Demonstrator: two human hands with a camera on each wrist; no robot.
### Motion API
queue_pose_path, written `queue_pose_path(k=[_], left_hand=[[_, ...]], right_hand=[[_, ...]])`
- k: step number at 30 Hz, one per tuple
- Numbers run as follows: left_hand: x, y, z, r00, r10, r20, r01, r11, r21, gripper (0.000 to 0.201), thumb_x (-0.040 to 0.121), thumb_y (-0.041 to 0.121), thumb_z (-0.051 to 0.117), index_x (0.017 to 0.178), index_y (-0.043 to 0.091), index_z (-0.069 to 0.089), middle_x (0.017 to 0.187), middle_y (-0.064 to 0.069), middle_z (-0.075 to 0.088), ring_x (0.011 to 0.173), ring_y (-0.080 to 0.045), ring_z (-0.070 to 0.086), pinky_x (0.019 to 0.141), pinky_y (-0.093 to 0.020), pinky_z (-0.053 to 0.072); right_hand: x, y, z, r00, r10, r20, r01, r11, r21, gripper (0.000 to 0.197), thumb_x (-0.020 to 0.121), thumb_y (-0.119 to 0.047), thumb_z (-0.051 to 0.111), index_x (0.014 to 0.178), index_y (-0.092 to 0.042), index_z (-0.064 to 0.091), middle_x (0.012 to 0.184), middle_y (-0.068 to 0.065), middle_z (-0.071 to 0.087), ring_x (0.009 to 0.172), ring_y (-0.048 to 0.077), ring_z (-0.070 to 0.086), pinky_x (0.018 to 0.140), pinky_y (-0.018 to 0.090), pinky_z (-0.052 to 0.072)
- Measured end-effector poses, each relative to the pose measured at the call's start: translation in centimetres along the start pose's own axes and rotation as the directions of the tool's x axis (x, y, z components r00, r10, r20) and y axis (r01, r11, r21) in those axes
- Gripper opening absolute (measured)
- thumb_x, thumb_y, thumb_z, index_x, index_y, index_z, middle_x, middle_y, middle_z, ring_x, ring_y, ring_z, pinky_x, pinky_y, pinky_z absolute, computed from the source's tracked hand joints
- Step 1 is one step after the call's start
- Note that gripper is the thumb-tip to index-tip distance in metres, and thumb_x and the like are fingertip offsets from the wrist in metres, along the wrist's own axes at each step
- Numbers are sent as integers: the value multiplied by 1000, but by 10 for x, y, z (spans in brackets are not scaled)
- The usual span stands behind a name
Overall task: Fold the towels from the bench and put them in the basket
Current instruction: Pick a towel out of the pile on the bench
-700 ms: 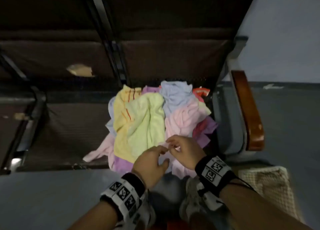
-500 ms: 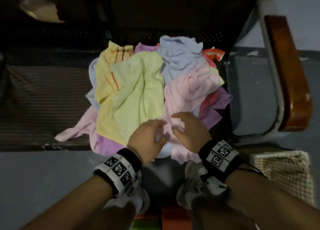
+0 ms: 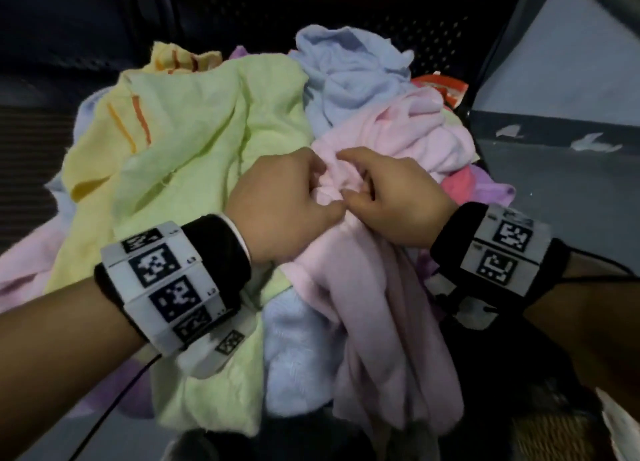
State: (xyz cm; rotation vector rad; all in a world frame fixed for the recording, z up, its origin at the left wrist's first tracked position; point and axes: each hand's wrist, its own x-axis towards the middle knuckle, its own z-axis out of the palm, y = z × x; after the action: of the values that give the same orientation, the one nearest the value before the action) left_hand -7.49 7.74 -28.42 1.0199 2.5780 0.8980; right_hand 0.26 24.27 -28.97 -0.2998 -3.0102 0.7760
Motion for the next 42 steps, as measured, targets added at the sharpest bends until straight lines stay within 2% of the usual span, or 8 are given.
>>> queue_pose_path(k=[6, 13, 18, 24, 29, 33, 36, 42], left_hand=[[-16, 5, -10, 994, 91, -58, -89, 995, 42, 11, 82, 28, 73, 92, 23, 72, 80, 8, 65, 83, -17, 65, 70, -25, 42], [-67, 54, -48, 998, 24, 63, -13, 984, -175, 79, 77, 48, 80, 138, 10, 50, 128, 1, 61, 117, -16, 59, 104, -40, 48], [-106, 99, -68, 999, 47, 15, -31, 830, -557, 15, 95, 1, 54, 95, -9, 65, 76, -8, 64, 63, -13, 63, 78, -37, 52], [-136, 122, -98, 985, -140, -103, 4, 612, -791, 23, 93, 6, 41, 78, 8, 58, 72, -8, 58, 63, -24, 58, 53, -29, 53], [-133, 115, -101, 966, -126, -225, -70, 711, -700, 28, 96, 5, 46, 70, 12, 54, 78, -9, 51, 76, -20, 49, 67, -30, 41], [-120, 94, -90, 952, -113, -283, -95, 772, -629, 13, 97, 19, 56, 94, 10, 64, 91, -3, 62, 86, -17, 57, 79, -33, 49], [-124, 79, -76, 953, -7, -303, -166, 825, -541, 50, 82, 44, 64, 124, 20, 52, 117, 2, 54, 111, -16, 55, 97, -33, 47], [-128, 59, -45, 857, 309, -413, -215, 942, 258, 60, 77, 47, 68, 127, 19, 48, 122, -4, 44, 114, -26, 40, 95, -38, 41]], right_hand=[[-17, -16, -13, 980, -44, -195, 34, 998, -51, 13, 92, -39, 58, 94, -28, 51, 72, -5, 59, 78, 24, 59, 71, 37, 48], [-88, -74, -69, 915, -131, -382, 234, 942, 239, 20, 95, -31, 60, 87, -19, 46, 64, -9, 46, 58, 6, 45, 61, 35, 45], [-125, -99, -98, 866, -121, -484, 327, 871, 367, 18, 91, -30, 65, 86, -17, 54, 82, 15, 66, 77, 35, 66, 70, 52, 57], [-146, -94, -97, 918, -70, -392, 266, 839, 475, 15, 83, -16, 62, 94, -26, 66, 82, -3, 72, 74, 16, 71, 64, 33, 60], [-142, -98, -76, 975, -190, -119, 201, 975, 89, 53, 79, -42, 76, 127, -26, 61, 123, 2, 56, 115, 15, 49, 104, 31, 45], [-125, -111, -72, 945, -214, -245, 252, 958, 134, 19, 94, -17, 54, 89, -7, 69, 93, 7, 70, 93, 22, 62, 85, 40, 49], [-116, -116, -71, 934, -92, -345, 191, 946, 263, 27, 100, -21, 46, 93, -2, 64, 89, 13, 70, 83, 27, 65, 81, 49, 53], [-110, -117, -59, 873, -153, -463, 303, 915, 268, 16, 94, -26, 64, 83, -17, 57, 68, -4, 63, 60, 7, 55, 60, 28, 42]])
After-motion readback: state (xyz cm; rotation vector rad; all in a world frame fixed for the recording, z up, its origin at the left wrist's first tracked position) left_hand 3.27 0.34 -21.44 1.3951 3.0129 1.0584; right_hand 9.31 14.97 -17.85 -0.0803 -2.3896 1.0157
